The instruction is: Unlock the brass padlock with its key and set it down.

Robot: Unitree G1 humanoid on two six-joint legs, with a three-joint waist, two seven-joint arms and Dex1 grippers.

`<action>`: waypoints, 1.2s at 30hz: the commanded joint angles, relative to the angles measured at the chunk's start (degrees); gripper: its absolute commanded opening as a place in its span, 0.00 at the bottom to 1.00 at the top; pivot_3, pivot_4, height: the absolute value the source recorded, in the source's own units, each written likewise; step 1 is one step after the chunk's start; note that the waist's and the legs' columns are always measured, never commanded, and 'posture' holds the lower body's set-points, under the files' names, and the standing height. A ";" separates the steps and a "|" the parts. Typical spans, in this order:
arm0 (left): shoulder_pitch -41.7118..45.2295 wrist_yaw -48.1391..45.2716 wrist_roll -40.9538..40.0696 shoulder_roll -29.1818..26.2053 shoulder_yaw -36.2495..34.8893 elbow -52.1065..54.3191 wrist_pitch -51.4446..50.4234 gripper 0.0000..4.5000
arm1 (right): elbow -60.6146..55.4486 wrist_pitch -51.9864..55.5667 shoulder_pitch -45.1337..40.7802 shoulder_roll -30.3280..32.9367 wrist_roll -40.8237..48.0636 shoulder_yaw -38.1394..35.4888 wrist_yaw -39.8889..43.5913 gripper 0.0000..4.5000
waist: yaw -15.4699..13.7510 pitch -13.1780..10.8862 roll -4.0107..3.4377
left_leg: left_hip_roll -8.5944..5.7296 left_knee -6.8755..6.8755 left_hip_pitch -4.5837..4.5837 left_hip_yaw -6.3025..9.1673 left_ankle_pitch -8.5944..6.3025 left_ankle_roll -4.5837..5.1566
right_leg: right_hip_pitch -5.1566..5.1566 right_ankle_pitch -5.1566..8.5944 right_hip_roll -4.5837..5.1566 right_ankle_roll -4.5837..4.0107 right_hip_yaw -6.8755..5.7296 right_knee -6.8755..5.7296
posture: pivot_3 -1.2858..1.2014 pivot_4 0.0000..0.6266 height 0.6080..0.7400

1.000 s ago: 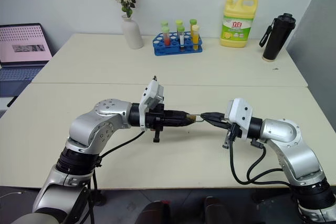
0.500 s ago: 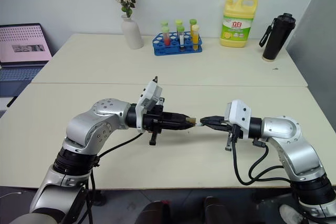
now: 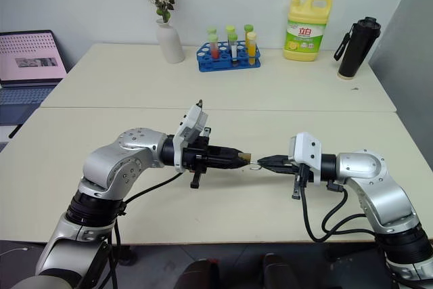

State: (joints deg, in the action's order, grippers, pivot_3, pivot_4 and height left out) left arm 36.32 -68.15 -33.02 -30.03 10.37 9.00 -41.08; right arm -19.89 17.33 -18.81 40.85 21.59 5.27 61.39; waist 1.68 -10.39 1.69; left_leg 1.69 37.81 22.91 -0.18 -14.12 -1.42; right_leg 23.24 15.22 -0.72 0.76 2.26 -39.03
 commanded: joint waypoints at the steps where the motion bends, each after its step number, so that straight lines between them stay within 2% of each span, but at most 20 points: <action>1: 0.28 0.04 -1.27 -0.32 -1.04 1.88 0.07 0.04 | -1.71 0.08 -0.61 0.72 0.98 -0.91 0.51 0.00 | 0.00 0.00 0.00 | 0.00 0.00 0.00 0.00 0.00 0.00 | 0.00 0.00 0.00 0.00 0.00 0.00 | 0.52 0.24 1.00; 5: -0.13 0.50 -1.40 -0.35 -1.16 2.06 -0.42 0.04 | -1.33 -0.94 0.24 1.36 -0.84 -0.88 -0.05 0.00 | 0.00 0.00 0.00 | 0.01 0.00 0.00 0.00 0.00 0.00 | 0.00 0.00 0.00 0.00 0.00 0.00 | 0.52 0.24 1.00; 10: -3.37 4.39 -4.01 -0.71 -2.65 3.16 -6.55 0.04 | -1.44 -1.47 3.64 3.11 -1.46 -2.49 -0.91 0.00 | 0.02 0.00 0.00 | 0.03 0.00 0.00 0.01 0.00 0.00 | 0.00 0.00 0.00 0.00 0.00 0.02 | 0.52 0.24 1.00; 12: -5.00 5.76 -4.88 -1.00 -3.11 3.94 -8.63 0.04 | -1.87 -1.50 4.97 3.59 -1.20 -3.30 -1.33 0.08 | 0.07 0.00 0.00 | 0.04 -0.01 0.00 0.00 0.00 0.00 | 0.01 0.00 0.00 0.00 0.02 0.02 | 0.52 0.24 1.00; 15: -8.03 7.87 -6.51 -1.18 -4.10 4.99 -11.84 0.04 | -4.42 -0.66 8.25 5.59 0.14 -4.40 0.22 0.27 | -0.01 0.00 0.00 | 0.06 -0.01 0.00 0.03 0.00 0.00 | 0.01 0.00 0.01 0.01 0.00 0.01 | 0.52 0.24 1.00; 18: -11.47 13.65 -4.11 0.57 -3.58 2.61 -12.62 0.04 | -9.02 2.04 10.86 5.87 2.49 -4.49 -0.57 0.52 | 0.00 0.00 0.00 | 0.09 -0.01 -0.02 0.02 -0.01 0.00 | -0.01 0.01 0.03 0.01 0.02 0.01 | 0.52 0.24 1.00; 24: -13.41 17.37 -3.33 2.71 -3.21 0.13 -12.84 0.04 | -12.43 3.32 10.86 5.50 2.69 -2.86 -1.34 0.99 | -0.04 0.00 0.00 | 0.06 0.00 -0.01 0.07 0.00 0.00 | -0.01 -0.02 0.03 0.05 -0.03 0.00 | 0.52 0.24 1.00; 36: -11.80 20.06 -2.88 6.43 -2.44 -4.36 -13.72 0.04 | -9.86 2.97 8.15 4.53 -0.44 -0.05 -2.56 1.00 | -0.04 0.00 0.00 | 0.03 0.00 0.00 0.05 -0.01 0.00 | -0.01 -0.02 0.04 0.05 -0.02 0.02 | 0.52 0.24 1.00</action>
State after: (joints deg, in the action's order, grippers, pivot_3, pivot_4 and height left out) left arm 23.62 -48.05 -35.84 -24.11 8.04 4.45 -54.84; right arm -29.00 20.72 -10.05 44.97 21.32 5.73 58.66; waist 1.64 -10.39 1.69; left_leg 1.70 37.81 22.91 -0.14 -14.13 -1.42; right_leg 23.23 15.20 -0.68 0.82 2.24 -39.01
